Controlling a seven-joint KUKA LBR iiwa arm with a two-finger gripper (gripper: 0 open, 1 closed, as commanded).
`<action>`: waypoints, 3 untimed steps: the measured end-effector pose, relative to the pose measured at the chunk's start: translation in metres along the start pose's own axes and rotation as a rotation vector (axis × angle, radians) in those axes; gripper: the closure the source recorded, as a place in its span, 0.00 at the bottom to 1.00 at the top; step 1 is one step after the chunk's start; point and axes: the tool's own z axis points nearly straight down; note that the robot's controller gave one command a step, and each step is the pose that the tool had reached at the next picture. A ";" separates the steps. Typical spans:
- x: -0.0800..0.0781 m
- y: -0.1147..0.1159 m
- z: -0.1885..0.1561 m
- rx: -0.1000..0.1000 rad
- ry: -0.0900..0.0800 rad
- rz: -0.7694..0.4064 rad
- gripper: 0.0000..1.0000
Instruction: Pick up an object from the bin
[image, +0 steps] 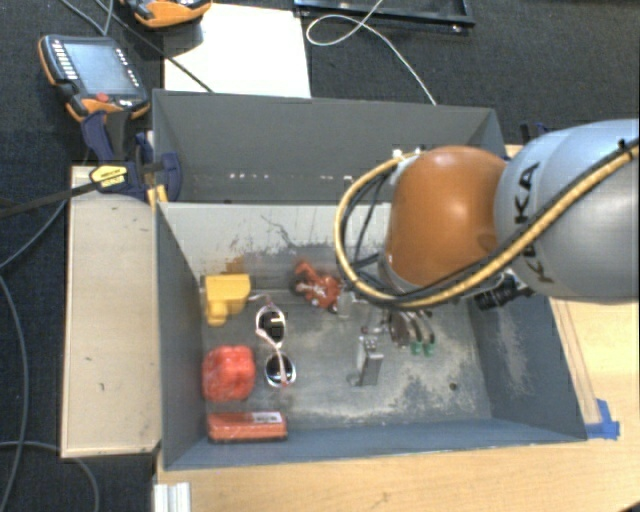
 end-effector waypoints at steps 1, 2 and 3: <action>-0.002 -0.001 -0.004 -0.001 -0.008 0.006 0.00; -0.002 0.067 0.057 -0.002 0.004 -0.437 0.00; 0.011 0.078 0.058 0.000 -0.008 -0.422 0.00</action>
Offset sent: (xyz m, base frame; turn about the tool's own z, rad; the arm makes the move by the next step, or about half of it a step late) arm 0.0025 0.0649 -0.0557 -0.4335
